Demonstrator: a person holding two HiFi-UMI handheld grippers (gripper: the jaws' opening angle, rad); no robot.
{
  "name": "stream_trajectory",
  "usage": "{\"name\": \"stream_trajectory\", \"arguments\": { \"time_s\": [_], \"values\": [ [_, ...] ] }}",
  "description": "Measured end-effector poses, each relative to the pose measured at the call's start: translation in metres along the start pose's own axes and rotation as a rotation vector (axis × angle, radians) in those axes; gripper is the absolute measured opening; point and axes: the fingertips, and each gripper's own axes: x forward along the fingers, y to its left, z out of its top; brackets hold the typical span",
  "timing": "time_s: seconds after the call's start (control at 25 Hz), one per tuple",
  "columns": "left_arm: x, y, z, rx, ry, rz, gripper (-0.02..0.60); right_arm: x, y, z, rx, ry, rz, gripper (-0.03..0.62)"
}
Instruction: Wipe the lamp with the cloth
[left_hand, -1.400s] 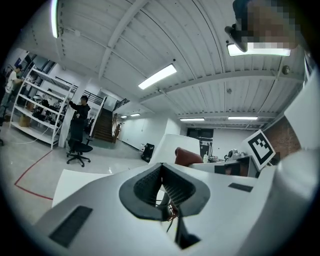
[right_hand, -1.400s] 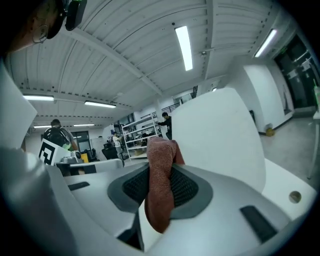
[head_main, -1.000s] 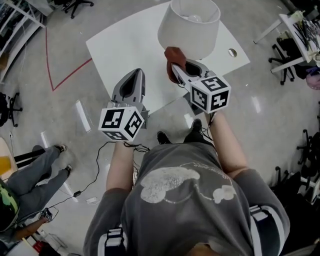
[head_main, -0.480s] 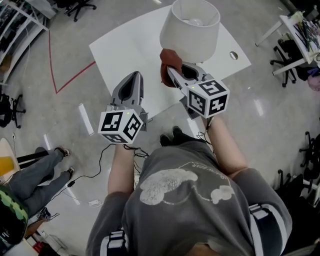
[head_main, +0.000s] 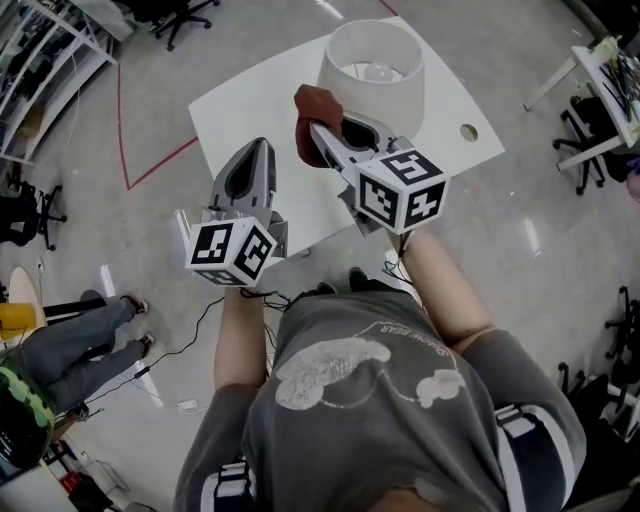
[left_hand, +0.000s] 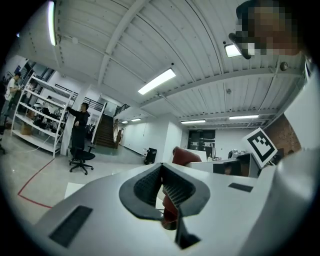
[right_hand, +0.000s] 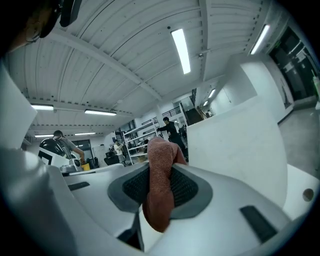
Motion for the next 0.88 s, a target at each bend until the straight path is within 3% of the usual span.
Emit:
{"name": "stream_trajectory", "arguments": {
  "time_s": [0.24, 0.4, 0.88],
  "values": [
    [0.018, 0.011, 0.015, 0.03, -0.014, -0.018, 0.009, 0.003, 0.006, 0.027, 0.067, -0.075, 0.031, 0.091],
    [0.034, 0.018, 0.014, 0.035, -0.007, -0.077, 0.008, 0.011, 0.0, 0.035, 0.123, -0.115, 0.009, 0.092],
    [0.05, 0.058, 0.001, -0.039, 0.062, -0.291, 0.009, 0.035, -0.007, 0.025, 0.244, -0.199, -0.237, 0.091]
  ]
}}
